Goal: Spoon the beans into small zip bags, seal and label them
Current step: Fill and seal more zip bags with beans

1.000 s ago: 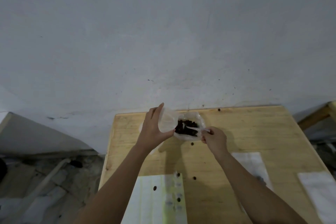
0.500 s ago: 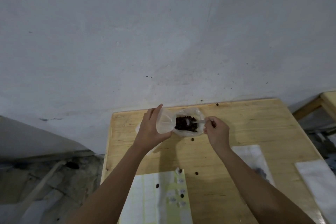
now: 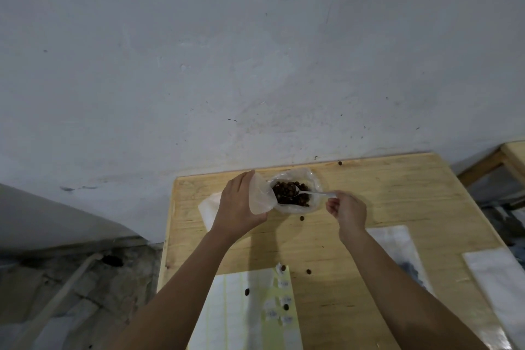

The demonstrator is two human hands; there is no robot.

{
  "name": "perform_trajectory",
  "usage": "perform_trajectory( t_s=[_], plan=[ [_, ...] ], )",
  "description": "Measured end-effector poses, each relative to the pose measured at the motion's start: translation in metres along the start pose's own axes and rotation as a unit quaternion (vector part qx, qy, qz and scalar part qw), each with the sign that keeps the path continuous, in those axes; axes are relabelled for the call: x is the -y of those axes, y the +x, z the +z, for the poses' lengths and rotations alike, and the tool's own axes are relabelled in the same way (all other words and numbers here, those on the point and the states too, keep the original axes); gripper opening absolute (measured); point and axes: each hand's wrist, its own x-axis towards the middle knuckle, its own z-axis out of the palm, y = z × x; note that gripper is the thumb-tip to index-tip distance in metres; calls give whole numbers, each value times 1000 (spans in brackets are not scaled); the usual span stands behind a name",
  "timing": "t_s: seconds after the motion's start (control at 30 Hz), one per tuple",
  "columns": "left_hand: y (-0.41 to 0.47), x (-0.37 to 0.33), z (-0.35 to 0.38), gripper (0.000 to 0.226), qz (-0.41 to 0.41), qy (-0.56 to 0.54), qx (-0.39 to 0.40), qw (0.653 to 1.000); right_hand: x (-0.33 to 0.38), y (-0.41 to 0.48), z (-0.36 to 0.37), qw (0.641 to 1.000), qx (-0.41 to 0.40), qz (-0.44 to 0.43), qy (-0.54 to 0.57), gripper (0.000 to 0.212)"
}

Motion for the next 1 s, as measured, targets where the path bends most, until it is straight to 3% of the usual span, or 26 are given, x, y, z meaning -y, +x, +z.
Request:
perform_trajectory(
  t_s=[0.23, 0.47, 0.67, 0.93, 1.0],
  plan=[
    [17, -13, 18, 97, 2, 49, 49, 998, 30, -3, -31, 996, 7, -87, -13, 15],
    [25, -39, 37, 91, 37, 26, 69, 997, 49, -27, -43, 970, 101, -207, -78, 22],
    [22, -39, 35, 80, 59, 39, 48, 996, 50, -27, -46, 961, 34, -267, -61, 18],
    [4, -20, 19, 90, 48, 31, 26, 998, 0, -19, -27, 904, 93, -327, -261, 19],
    [1, -14, 17, 89, 42, 33, 25, 998, -12, -20, -18, 908, 107, -306, -267, 20]
  ],
)
